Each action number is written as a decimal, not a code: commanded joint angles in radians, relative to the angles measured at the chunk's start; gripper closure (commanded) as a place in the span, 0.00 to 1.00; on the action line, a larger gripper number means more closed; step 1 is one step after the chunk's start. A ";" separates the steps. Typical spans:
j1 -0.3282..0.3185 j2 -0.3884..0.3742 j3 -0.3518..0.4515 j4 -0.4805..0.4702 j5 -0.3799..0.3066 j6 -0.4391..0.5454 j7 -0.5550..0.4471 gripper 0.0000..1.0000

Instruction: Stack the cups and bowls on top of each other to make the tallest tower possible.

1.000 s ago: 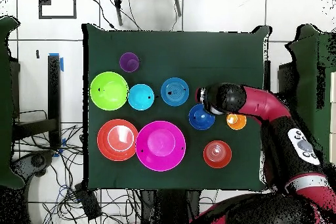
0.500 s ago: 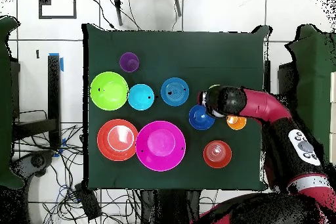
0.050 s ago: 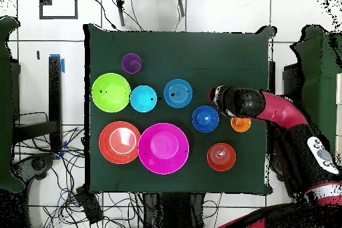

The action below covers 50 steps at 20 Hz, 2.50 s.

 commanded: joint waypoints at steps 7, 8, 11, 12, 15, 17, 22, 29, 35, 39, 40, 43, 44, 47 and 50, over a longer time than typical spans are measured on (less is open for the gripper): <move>0.047 0.050 0.031 -0.007 -0.097 0.007 -0.136 1.00; 0.052 0.040 0.028 -0.001 -0.096 0.019 -0.135 1.00; 0.049 0.016 0.036 0.047 -0.093 -0.001 -0.120 1.00; 0.056 -0.004 0.033 0.069 -0.094 -0.007 -0.106 1.00; 0.072 -0.060 0.030 0.117 -0.084 -0.018 -0.064 1.00; 0.075 -0.080 0.036 0.122 -0.073 -0.004 -0.060 1.00; 0.095 -0.126 0.024 0.129 -0.060 0.027 -0.046 1.00; 0.105 -0.152 0.022 0.124 -0.041 0.058 -0.051 1.00; 0.102 -0.153 0.030 0.118 -0.029 0.062 -0.058 1.00; 0.128 -0.190 0.005 0.134 -0.033 0.080 -0.033 1.00; 0.136 -0.197 0.001 0.131 -0.032 0.085 -0.025 1.00; 0.169 -0.223 -0.024 0.134 -0.041 0.082 0.010 1.00; 0.182 -0.230 -0.035 0.135 -0.044 0.081 0.023 1.00; 0.255 -0.268 -0.108 0.126 -0.068 0.104 0.086 1.00; 0.302 -0.274 -0.159 0.121 -0.068 0.090 0.130 1.00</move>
